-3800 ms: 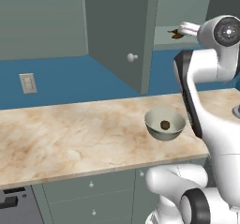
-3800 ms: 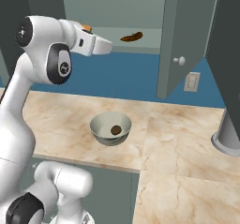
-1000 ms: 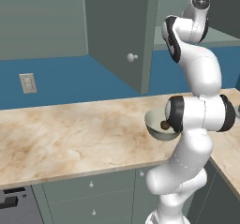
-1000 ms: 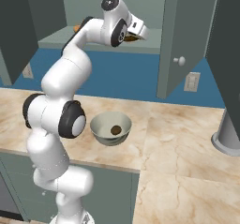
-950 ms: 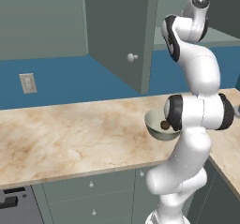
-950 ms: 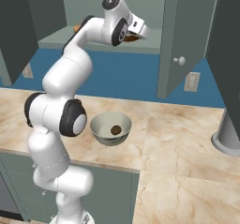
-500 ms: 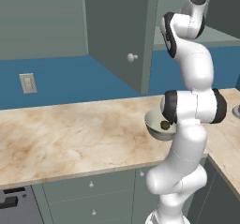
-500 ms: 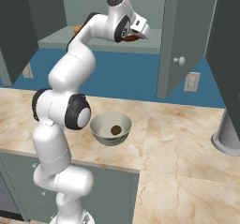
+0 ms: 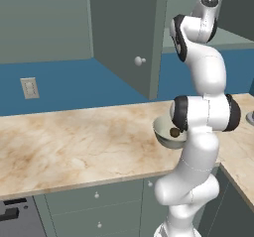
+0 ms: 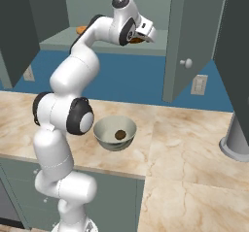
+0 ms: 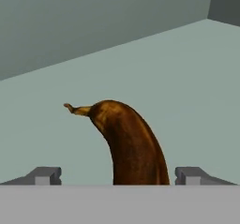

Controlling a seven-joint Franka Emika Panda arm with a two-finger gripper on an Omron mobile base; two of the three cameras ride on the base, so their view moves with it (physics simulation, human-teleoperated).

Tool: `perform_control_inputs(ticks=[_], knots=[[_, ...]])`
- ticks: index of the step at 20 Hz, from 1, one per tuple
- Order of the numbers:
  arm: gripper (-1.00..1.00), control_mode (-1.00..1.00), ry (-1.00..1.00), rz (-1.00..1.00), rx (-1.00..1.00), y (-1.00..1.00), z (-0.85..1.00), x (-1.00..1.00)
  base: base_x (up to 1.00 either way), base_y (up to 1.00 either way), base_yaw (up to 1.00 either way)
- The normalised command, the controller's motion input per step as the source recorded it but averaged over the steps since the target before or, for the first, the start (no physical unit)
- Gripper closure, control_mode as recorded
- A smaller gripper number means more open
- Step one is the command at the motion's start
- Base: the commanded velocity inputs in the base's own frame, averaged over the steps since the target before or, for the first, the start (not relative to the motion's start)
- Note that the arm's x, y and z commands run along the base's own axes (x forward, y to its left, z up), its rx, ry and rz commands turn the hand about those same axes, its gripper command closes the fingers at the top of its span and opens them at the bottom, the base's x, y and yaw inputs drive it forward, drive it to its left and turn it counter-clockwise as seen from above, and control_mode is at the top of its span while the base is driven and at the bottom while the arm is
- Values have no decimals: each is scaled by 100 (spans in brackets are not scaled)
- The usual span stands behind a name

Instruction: Open the cabinet. Pick the banana and kiwi from the cabinet and place them into the bowl. Then close the cabinet.

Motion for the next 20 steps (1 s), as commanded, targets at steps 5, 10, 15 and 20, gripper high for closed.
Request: perform_control_inputs(ticks=[5, 10, 15, 20], knots=[[100, -100, 0, 0, -2, 0, -36, 18, 0, 0, 0], [100, -100, 0, 0, 0, 0, 0, -2, 0, 0, 0], [100, -100, -2, 0, 0, 0, 0, -43, 0, 0, 0], [100, -100, -7, 0, 1, 1, -1, -95, 0, 0, 0]])
